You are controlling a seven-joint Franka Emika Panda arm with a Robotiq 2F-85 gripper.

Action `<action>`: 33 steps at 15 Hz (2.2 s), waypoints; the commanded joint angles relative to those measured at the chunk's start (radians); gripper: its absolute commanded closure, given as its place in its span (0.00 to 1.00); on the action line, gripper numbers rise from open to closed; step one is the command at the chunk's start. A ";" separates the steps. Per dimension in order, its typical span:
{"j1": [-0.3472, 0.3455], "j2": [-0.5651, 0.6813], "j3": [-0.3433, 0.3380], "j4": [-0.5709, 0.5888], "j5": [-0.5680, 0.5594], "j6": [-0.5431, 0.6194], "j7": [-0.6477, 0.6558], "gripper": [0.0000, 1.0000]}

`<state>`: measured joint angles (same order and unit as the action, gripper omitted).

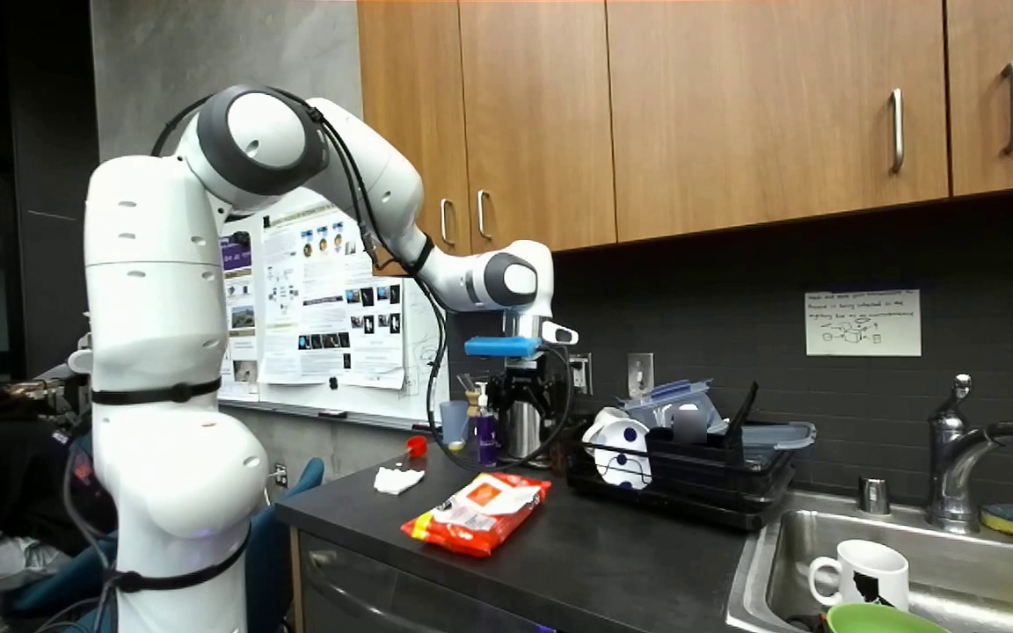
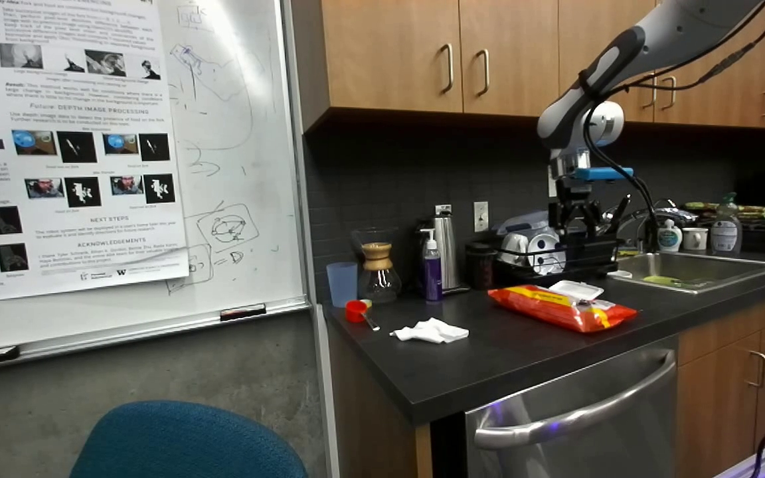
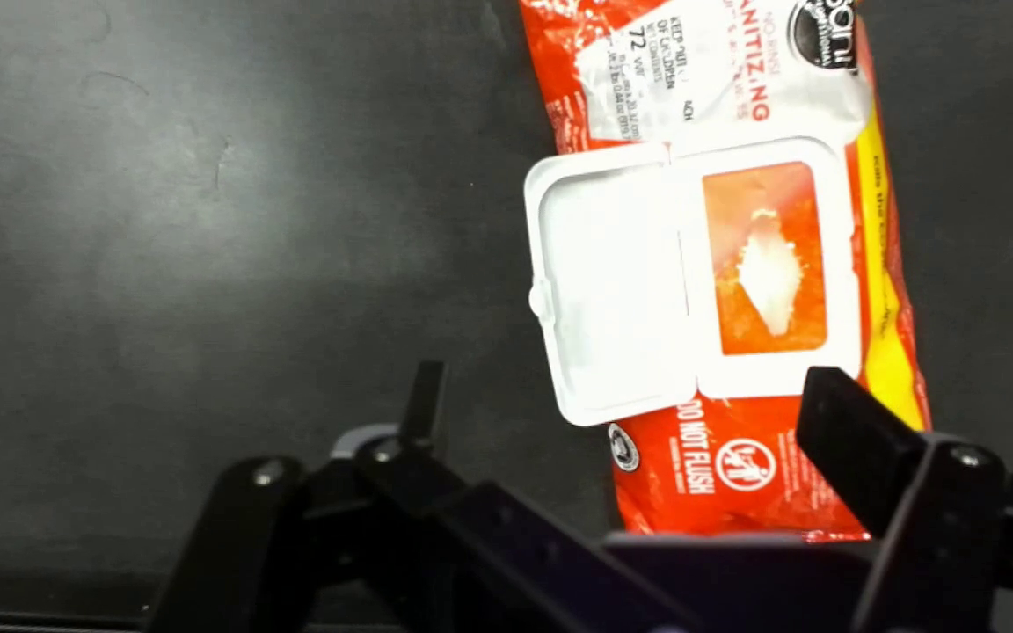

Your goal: Close the lid of the orange bag of wet wipes

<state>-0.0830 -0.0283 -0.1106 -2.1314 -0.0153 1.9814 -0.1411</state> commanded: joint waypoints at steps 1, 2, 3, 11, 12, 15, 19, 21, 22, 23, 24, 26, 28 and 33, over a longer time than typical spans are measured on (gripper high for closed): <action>-0.026 0.089 -0.016 0.043 -0.001 0.039 -0.035 0.00; -0.035 0.110 -0.021 0.051 0.002 0.050 -0.051 0.00; -0.043 0.129 -0.025 0.058 0.004 0.061 -0.066 0.00; -0.105 0.279 -0.040 0.160 -0.005 0.082 -0.144 0.00; -0.112 0.288 -0.040 0.168 -0.002 0.075 -0.150 0.00; -0.132 0.306 -0.045 0.187 0.000 0.049 -0.149 0.00; -0.153 0.322 -0.052 0.197 0.001 0.032 -0.140 0.00; -0.159 0.331 -0.054 0.198 0.004 0.021 -0.139 0.00; -0.162 0.334 -0.055 0.197 0.006 0.017 -0.138 0.00; -0.165 0.337 -0.055 0.196 0.007 0.010 -0.139 0.00; -0.168 0.339 -0.054 0.195 0.012 0.002 -0.142 0.00; -0.173 0.341 -0.052 0.195 0.023 -0.021 -0.149 0.00; -0.176 0.342 -0.051 0.195 0.031 -0.040 -0.152 0.00; -0.177 0.339 -0.048 0.197 0.057 -0.084 -0.162 0.00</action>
<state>-0.2486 0.3107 -0.1659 -1.9516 0.0208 1.9364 -0.2772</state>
